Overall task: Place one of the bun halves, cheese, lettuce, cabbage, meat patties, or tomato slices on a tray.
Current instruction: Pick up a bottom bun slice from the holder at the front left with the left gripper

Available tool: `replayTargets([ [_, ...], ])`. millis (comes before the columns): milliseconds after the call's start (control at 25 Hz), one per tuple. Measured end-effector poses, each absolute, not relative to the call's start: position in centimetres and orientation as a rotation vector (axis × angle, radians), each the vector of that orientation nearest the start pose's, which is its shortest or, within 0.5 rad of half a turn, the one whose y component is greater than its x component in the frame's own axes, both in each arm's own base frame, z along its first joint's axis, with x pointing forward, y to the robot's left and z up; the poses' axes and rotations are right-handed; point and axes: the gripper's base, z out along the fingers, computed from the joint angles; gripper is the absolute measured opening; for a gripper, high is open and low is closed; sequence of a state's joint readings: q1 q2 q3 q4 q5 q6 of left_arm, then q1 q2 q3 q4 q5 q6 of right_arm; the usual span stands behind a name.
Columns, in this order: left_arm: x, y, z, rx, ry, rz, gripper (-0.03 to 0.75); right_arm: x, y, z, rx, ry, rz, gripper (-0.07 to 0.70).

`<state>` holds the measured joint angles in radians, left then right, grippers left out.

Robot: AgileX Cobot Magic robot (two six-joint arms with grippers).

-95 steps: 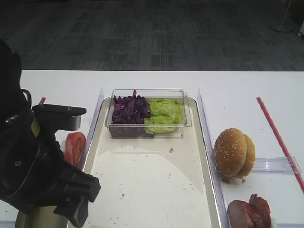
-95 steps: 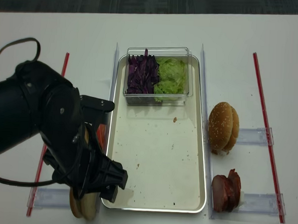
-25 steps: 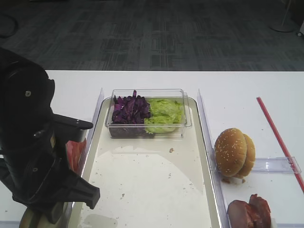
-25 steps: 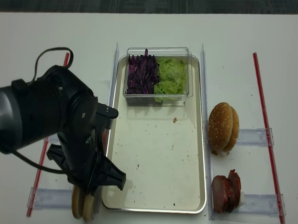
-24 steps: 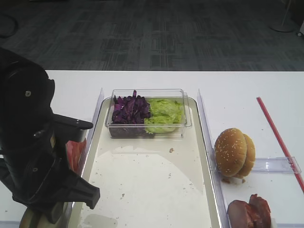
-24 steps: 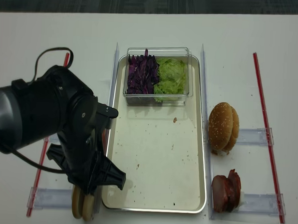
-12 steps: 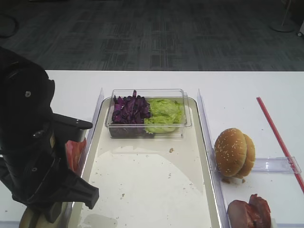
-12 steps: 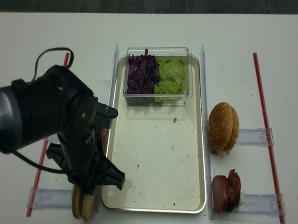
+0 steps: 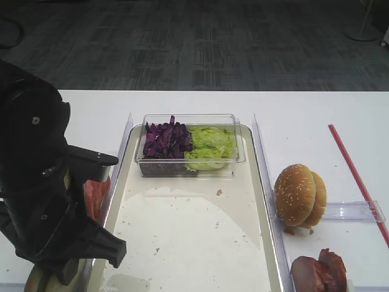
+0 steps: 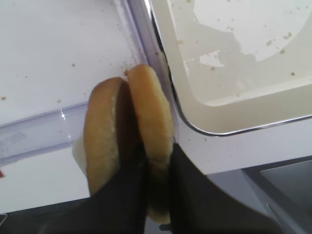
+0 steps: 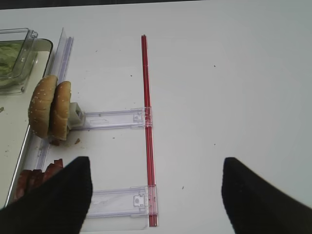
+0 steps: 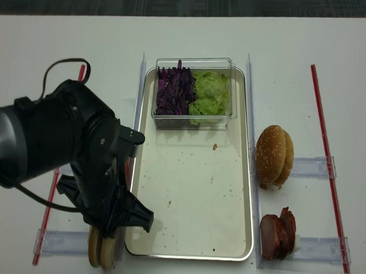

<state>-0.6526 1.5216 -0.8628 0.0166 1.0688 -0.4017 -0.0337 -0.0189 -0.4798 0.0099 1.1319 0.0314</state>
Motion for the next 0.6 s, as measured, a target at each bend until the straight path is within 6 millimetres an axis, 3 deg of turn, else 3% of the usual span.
replayTargets([
  [360,19.3,-14.6,20.0,0.415,3.169,0.083,0.057,-0.9,0.1,26.6,0.068,2.116,0.011,0.571],
  [600,19.8,-14.8,21.2,0.425,3.164,0.105,0.052,-0.9,0.1,26.6,0.068,2.116,0.011,0.571],
])
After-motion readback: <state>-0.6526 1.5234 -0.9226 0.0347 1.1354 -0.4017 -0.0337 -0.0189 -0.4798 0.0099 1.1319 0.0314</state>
